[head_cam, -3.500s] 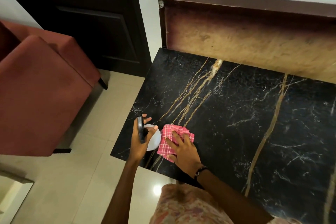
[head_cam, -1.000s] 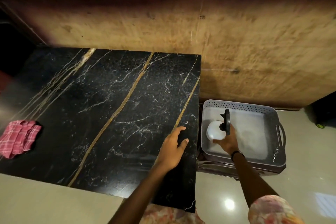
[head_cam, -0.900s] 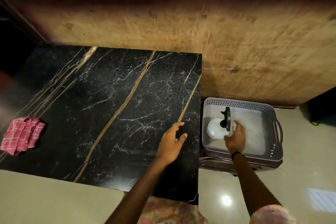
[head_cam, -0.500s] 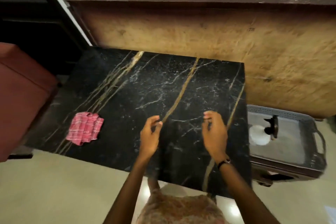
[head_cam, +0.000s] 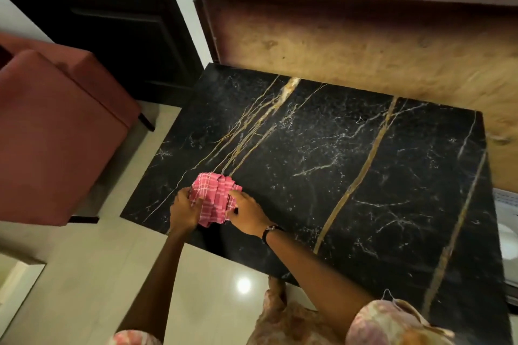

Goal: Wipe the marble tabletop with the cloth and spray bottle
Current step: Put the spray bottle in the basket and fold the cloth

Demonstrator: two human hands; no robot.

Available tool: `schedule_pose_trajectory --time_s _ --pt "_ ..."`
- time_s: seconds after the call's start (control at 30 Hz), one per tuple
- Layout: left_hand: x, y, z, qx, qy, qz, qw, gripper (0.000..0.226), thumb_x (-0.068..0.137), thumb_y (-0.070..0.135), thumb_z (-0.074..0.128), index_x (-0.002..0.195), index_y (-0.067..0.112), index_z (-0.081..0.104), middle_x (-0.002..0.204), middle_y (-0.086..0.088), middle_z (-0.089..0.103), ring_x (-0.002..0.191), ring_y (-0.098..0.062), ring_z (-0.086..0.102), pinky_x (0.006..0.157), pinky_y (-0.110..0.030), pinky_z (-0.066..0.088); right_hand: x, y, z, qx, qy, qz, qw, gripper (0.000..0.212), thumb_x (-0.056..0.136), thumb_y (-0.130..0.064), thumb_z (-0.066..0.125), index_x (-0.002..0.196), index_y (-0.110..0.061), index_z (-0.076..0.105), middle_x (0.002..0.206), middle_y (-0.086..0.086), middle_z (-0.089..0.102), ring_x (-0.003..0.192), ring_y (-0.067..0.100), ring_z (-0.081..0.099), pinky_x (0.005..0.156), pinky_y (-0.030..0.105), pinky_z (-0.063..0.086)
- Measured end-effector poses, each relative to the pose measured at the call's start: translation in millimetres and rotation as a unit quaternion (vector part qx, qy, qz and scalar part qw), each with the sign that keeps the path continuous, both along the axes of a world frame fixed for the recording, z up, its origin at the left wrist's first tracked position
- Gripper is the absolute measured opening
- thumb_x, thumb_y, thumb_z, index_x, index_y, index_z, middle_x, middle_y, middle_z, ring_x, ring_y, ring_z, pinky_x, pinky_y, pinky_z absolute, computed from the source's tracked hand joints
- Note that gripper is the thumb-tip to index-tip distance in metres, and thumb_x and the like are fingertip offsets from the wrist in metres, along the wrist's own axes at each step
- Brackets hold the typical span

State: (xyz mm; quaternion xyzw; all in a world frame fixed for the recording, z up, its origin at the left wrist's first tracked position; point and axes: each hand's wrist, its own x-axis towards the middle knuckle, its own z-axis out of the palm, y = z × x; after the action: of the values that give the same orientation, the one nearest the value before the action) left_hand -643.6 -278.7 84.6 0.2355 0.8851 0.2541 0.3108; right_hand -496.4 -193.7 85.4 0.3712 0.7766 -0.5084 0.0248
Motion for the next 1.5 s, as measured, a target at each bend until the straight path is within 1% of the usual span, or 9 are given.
schedule_pose_trajectory --time_s 0.23,0.33,0.47,0.6,0.7,0.8,1.17,1.3,1.5 --pt "-16.3 12.9 -14.6 -0.024 -0.054 0.043 0.997 0.057 0.084 0.031 0.068 0.125 -0.003 0.049 0.128 -0.025 0.055 0.114 -0.041 0.055 0.101 -0.052 0.044 -4.9 -2.4 -11.7 -0.010 -0.012 -0.004 1.000 0.062 0.094 -0.017 0.057 0.149 -0.011 0.029 0.155 0.010 0.032 0.141 0.028 0.032 0.115 0.039 0.030" --pt "-16.3 16.2 -8.8 0.005 -0.116 0.074 0.990 0.043 0.084 0.023 0.069 0.116 -0.003 0.058 0.117 -0.023 0.064 0.101 -0.037 0.061 0.093 -0.044 0.048 -2.7 -0.3 -14.4 -0.027 0.002 -0.019 0.999 0.060 0.093 -0.016 0.058 0.147 -0.010 0.032 0.152 0.011 0.035 0.139 0.027 0.035 0.115 0.040 0.032" --pt "-6.7 25.3 6.4 0.062 -0.172 0.044 0.982 0.038 0.087 0.020 0.064 0.121 0.006 0.056 0.117 -0.018 0.064 0.100 -0.030 0.060 0.089 -0.043 0.047 3.2 3.9 -15.2 -0.106 0.047 -0.084 0.990 0.053 0.094 -0.012 0.059 0.143 -0.008 0.039 0.146 0.012 0.044 0.130 0.029 0.047 0.106 0.035 0.043" --pt "15.3 49.1 32.5 0.117 -0.265 0.014 0.957 0.037 0.084 0.019 0.066 0.120 0.018 0.055 0.104 -0.003 0.067 0.091 -0.017 0.064 0.070 -0.030 0.049 18.7 20.2 -5.9 -0.199 0.131 -0.222 0.945 0.053 0.091 -0.014 0.064 0.138 -0.010 0.040 0.137 0.009 0.050 0.115 0.018 0.054 0.091 0.023 0.046" --pt "44.1 72.5 47.3 0.158 -0.313 0.016 0.937 0.039 0.081 0.021 0.069 0.118 0.022 0.057 0.107 -0.004 0.068 0.097 -0.020 0.065 0.077 -0.034 0.051 46.0 40.8 8.1 -0.328 0.187 -0.284 0.881 0.060 0.087 -0.029 0.069 0.137 -0.024 0.036 0.133 -0.004 0.054 0.112 0.010 0.058 0.083 0.020 0.048" --pt "82.5 95.0 60.0 0.184 -0.345 0.002 0.920 0.033 0.079 0.025 0.071 0.110 0.030 0.061 0.104 -0.001 0.071 0.096 -0.018 0.067 0.076 -0.034 0.051 88.8 62.9 18.5 -0.378 0.220 -0.281 0.854 0.061 0.078 -0.041 0.073 0.132 -0.025 0.050 0.127 -0.003 0.065 0.116 0.013 0.061 0.098 0.029 0.046" --pt "289.9 166.9 86.9 0.212 -0.398 -0.076 0.889 0.033 0.078 0.017 0.073 0.108 0.029 0.062 0.099 0.004 0.073 0.086 -0.009 0.071 0.065 -0.023 0.055 299.7 120.7 32.0 -0.301 0.310 -0.378 0.818 0.060 0.067 -0.029 0.086 0.122 -0.025 0.063 0.120 0.004 0.070 0.112 0.021 0.066 0.086 0.033 0.057" --pt "395.1 190.1 90.8 0.216 -0.420 -0.103 0.875 0.041 0.079 0.020 0.073 0.117 0.024 0.061 0.109 -0.001 0.073 0.096 -0.014 0.071 0.074 -0.027 0.057 407.0 137.1 44.2 -0.250 0.316 -0.426 0.810 0.071 0.060 -0.027 0.087 0.125 -0.019 0.060 0.117 0.006 0.071 0.107 0.023 0.068 0.084 0.035 0.058" --pt "549.6 216.0 80.7 0.176 -0.473 -0.143 0.851 0.038 0.087 0.013 0.064 0.124 0.009 0.056 0.110 -0.002 0.068 0.096 -0.013 0.066 0.079 -0.024 0.056 581.9 159.8 54.0 -0.170 0.282 -0.512 0.793 0.062 0.058 -0.022 0.086 0.115 -0.013 0.065 0.108 0.007 0.074 0.096 0.024 0.072 0.068 0.026 0.059"
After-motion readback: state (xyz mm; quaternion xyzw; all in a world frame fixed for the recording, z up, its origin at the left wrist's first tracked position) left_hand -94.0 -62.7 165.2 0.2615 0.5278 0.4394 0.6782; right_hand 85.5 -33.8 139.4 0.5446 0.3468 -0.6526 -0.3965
